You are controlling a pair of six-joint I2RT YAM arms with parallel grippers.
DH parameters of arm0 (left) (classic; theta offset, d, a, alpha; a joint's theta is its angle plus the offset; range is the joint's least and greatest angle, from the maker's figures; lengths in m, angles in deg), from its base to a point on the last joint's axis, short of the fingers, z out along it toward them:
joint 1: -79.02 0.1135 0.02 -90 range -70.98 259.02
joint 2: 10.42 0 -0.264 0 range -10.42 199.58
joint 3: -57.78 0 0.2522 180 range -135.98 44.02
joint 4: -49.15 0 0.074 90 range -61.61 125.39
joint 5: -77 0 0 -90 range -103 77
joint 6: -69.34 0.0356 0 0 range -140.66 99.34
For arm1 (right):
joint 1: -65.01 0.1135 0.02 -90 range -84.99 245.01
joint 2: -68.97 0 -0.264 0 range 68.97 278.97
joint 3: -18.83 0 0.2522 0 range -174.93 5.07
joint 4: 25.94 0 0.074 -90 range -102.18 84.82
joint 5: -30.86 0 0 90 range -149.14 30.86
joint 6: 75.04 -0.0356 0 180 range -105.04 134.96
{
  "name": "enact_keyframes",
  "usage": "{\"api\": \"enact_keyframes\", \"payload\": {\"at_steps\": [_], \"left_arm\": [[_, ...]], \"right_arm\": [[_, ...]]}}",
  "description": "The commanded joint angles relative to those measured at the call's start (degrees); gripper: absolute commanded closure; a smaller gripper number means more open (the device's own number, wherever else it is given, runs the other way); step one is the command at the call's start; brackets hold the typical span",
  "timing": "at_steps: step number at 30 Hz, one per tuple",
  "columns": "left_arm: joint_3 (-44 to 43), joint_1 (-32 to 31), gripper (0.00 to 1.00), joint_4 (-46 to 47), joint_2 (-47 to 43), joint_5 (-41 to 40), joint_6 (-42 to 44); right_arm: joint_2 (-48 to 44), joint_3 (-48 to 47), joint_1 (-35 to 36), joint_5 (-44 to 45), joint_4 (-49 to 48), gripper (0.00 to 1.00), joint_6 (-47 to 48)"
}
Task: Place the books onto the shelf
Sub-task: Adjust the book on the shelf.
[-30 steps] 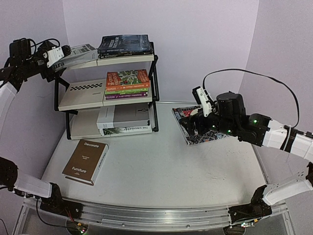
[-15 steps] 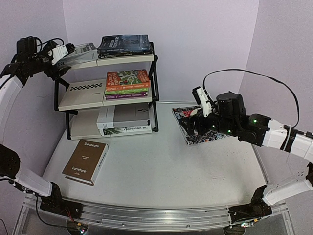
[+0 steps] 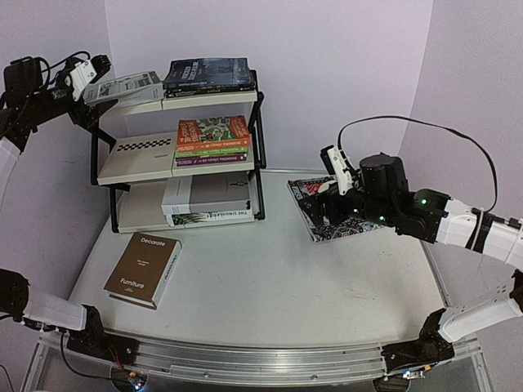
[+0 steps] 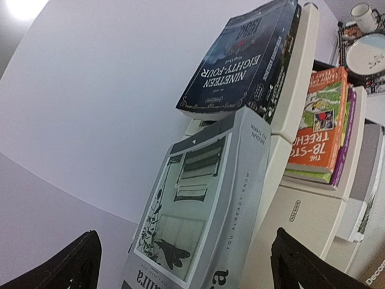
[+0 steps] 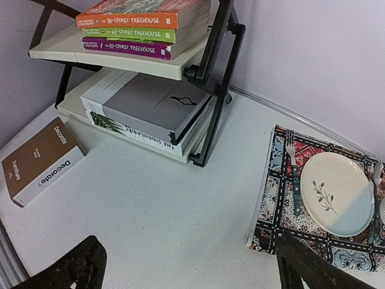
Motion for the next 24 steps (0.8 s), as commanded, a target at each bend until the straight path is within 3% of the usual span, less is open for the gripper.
{"api": "enact_keyframes", "payload": {"at_steps": [1,7,12,15,18,24], "left_arm": [[0.59,0.28,0.02,3.01,-1.60,5.76,-10.98],[1.68,0.28,0.04,8.05,-3.79,7.82,-32.80],[2.04,0.27,0.03,9.75,-5.54,-3.29,-53.17],[1.63,0.24,0.04,8.11,-6.33,-5.12,-58.16],[3.43,0.28,0.03,7.80,-8.64,-12.12,-62.90],[5.29,0.28,0.00,1.30,-12.26,-22.42,-65.07]], "right_arm": [[0.95,-1.72,-0.46,-0.76,-2.13,0.02,-1.27],[1.68,-1.82,-0.55,-0.92,-2.13,0.02,-1.81],[1.63,-1.91,-0.62,-0.82,-2.15,0.02,-1.93],[1.61,-1.91,-0.57,-0.85,-2.16,0.02,-2.17],[1.83,-1.83,-0.63,-0.98,-2.15,0.02,-2.43],[2.54,-1.84,-0.73,-1.09,-2.15,0.02,-2.67]]}}
